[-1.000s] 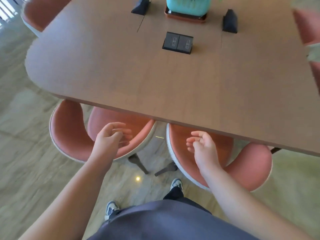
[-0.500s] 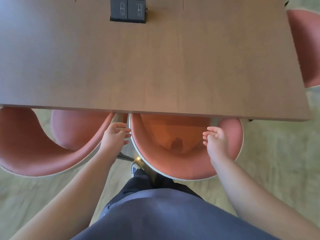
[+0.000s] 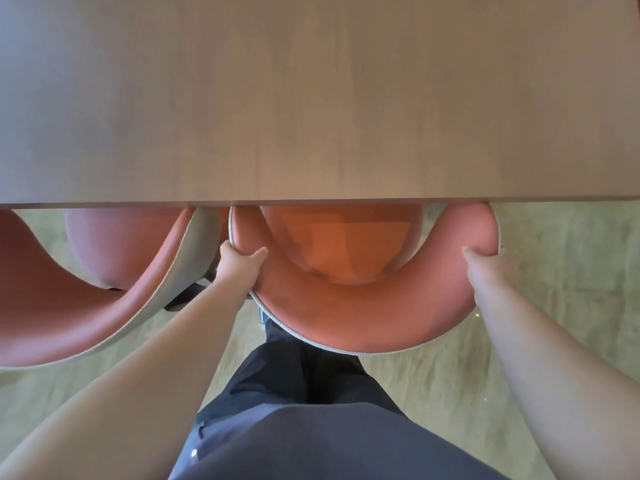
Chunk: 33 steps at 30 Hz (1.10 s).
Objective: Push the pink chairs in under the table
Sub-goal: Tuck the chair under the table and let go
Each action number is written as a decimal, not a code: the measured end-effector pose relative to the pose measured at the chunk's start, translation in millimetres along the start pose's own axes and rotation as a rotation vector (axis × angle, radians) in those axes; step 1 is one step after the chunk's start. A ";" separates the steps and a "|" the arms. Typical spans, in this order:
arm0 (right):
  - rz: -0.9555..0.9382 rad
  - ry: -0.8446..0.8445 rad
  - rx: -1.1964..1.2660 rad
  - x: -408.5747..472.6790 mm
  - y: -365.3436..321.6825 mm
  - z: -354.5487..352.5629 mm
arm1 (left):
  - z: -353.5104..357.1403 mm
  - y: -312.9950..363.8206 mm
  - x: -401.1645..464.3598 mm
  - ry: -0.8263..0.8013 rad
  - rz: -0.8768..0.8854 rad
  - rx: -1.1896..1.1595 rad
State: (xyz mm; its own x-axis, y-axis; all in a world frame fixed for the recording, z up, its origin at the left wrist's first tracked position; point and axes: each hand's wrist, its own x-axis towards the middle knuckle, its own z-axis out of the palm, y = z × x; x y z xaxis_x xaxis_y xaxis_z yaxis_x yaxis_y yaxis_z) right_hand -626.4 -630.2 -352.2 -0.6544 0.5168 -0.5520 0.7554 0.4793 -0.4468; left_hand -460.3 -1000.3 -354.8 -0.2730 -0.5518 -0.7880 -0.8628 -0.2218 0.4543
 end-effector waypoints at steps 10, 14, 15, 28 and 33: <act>-0.048 -0.057 -0.141 34.9 21.7 0.7 | 12.8 -3.7 29.2 0.130 -0.021 -0.169; -0.048 -0.041 -0.100 35.7 24.4 1.9 | 12.6 -6.1 32.0 0.144 0.017 -0.130; -0.046 -0.036 -0.091 34.9 24.4 2.3 | 11.9 -6.6 32.5 0.146 0.026 -0.121; -0.075 -0.054 -0.018 21.0 31.9 16.7 | -10.9 -19.0 40.0 0.142 0.051 -0.120; -0.078 -0.052 -0.035 13.8 27.5 23.7 | -19.0 -20.2 46.4 0.143 0.054 -0.115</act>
State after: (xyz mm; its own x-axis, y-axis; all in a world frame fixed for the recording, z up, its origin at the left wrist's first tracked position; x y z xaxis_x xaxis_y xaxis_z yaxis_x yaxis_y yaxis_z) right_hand -613.8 -626.6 -388.8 -0.7080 0.4398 -0.5525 0.6998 0.5421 -0.4653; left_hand -447.4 -1036.7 -392.6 -0.2469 -0.6723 -0.6979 -0.7922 -0.2747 0.5449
